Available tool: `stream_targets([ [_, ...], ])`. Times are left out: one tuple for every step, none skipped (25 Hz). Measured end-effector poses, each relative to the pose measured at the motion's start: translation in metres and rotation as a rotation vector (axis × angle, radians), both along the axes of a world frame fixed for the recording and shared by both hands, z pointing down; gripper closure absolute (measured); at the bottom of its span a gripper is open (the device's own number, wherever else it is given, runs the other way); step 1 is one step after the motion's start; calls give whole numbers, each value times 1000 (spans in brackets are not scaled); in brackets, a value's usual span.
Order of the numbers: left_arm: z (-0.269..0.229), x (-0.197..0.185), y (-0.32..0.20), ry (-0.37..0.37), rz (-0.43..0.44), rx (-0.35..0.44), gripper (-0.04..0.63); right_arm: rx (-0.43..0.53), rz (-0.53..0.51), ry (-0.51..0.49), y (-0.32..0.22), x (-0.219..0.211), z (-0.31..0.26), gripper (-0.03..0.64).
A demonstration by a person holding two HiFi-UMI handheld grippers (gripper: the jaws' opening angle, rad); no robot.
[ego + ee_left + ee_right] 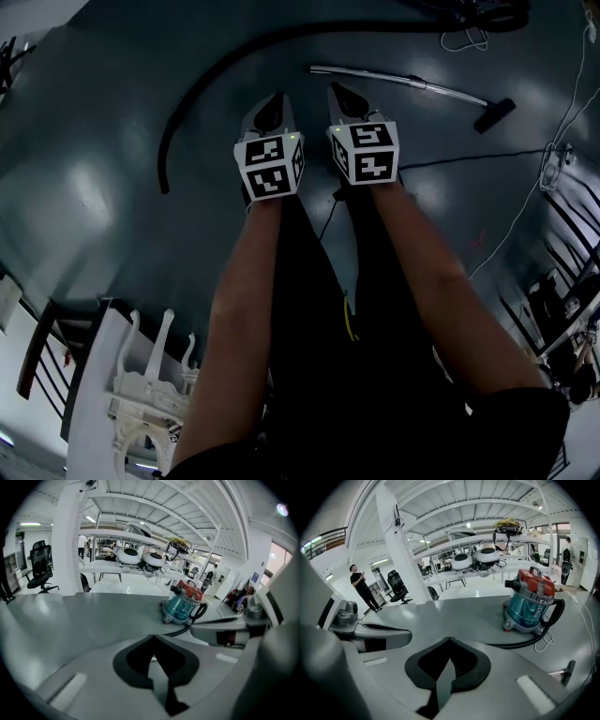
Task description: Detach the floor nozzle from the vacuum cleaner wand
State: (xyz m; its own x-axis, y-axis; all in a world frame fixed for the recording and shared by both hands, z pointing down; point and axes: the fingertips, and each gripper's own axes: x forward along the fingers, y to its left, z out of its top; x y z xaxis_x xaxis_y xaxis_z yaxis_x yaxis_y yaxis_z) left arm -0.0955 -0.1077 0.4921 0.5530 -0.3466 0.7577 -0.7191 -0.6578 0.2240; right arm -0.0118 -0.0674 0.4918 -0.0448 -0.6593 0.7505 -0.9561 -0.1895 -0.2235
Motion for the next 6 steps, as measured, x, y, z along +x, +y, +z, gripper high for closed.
stream_targets([
  [1, 1, -2, -1, 1, 0, 587, 1, 1, 1, -2, 2, 1, 623],
  [2, 3, -4, -1, 2, 0, 586, 2, 1, 1, -4, 3, 1, 623],
  [3, 3, -6, -3, 5, 1, 586, 1, 2, 1, -6, 5, 2, 623],
  [4, 4, -8, -5, 8, 2, 586, 0, 3, 1, -7, 6, 4, 623],
  [5, 4, -10, -7, 12, 3, 586, -2, 3, 1, -9, 7, 5, 623],
  [6, 5, -12, -10, 16, 4, 586, -4, 4, 0, -10, 7, 7, 623],
])
